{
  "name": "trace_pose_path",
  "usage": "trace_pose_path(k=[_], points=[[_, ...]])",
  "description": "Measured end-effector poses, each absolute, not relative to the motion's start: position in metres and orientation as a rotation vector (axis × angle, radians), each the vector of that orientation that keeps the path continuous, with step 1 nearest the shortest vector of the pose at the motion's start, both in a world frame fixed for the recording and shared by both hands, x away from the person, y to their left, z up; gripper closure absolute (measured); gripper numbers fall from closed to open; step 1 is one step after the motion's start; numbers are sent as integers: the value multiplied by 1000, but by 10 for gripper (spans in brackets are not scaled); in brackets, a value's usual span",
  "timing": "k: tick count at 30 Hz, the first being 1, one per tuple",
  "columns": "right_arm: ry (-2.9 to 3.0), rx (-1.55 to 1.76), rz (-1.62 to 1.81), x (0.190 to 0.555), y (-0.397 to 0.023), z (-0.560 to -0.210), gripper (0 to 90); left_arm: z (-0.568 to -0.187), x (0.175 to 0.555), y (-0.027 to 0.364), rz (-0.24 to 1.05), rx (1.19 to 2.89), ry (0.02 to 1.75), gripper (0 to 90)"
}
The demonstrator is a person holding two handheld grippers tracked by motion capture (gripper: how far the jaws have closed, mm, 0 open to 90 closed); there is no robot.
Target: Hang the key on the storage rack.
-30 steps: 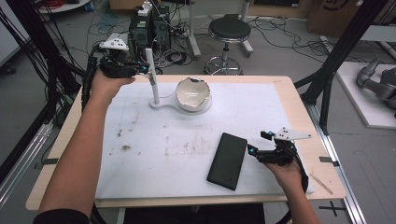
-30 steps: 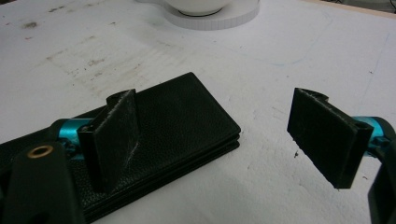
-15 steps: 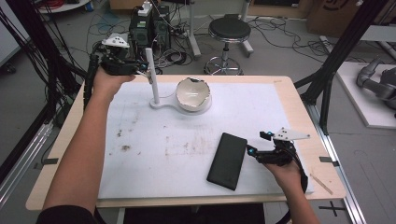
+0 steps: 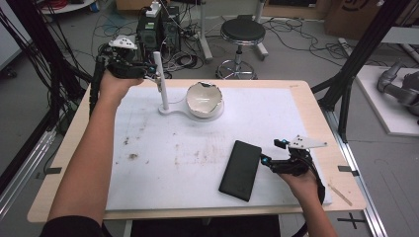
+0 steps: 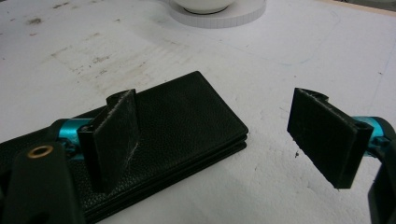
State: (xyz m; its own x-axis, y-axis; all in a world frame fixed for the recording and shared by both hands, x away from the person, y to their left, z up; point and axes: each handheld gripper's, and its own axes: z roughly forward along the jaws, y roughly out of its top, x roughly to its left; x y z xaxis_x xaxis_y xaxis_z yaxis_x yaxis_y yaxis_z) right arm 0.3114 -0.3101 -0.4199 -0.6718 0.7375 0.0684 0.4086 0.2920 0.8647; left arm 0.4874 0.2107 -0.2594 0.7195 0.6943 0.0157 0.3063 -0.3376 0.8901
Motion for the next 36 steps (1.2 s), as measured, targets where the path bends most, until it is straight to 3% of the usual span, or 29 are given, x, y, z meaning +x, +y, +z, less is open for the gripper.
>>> trace_pose_path(k=[8,16,29,36], points=[[2223,1042,1327,311,-311,-420,173,-258,478,211,539,1936,797,612],[2220,1038,1328,311,-312,-420,173,-279,445,210,493,1904,776,404],[2200,1052,1307,311,-317,-421,172,-343,397,207,348,1902,755,270],[2186,1076,1302,311,-321,-421,172,-375,374,194,387,1934,733,220]])
